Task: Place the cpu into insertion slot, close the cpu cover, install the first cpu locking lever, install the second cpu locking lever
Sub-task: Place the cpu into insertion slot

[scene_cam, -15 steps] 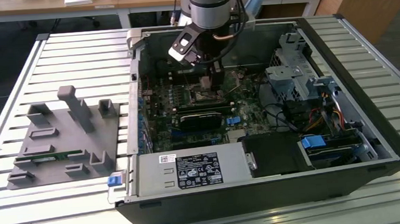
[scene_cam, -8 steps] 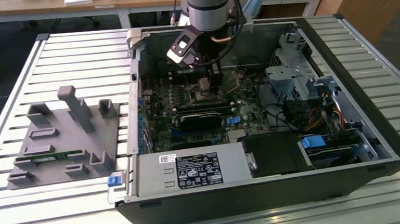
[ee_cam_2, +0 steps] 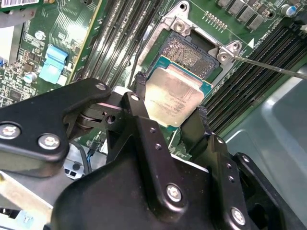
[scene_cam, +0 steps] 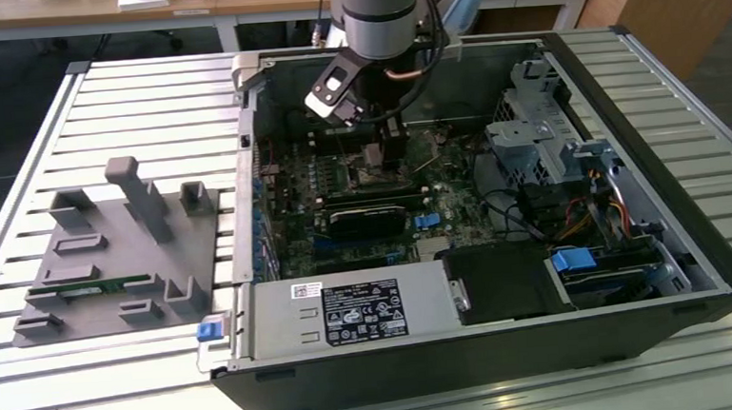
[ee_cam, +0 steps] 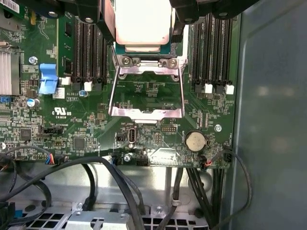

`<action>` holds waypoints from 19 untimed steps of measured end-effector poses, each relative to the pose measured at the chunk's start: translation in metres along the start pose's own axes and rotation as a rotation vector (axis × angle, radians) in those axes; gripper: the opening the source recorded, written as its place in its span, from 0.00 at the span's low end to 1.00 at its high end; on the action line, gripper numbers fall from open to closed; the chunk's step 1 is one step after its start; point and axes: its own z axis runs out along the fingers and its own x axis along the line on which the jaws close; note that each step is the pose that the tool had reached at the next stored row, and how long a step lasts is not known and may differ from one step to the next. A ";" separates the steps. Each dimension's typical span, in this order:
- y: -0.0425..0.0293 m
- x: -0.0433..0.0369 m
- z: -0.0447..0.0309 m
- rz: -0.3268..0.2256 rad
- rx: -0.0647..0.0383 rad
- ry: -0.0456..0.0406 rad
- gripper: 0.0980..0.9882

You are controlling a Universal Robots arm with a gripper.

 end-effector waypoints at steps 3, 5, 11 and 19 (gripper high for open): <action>-0.0005 0.0001 0.0002 0.000 0.000 0.0000 0.50; -0.0007 0.0001 0.0007 0.000 0.000 0.0002 0.50; -0.0017 0.0001 0.0022 0.000 0.000 0.0002 0.50; -0.0032 0.0003 0.0041 0.000 0.000 0.0002 0.50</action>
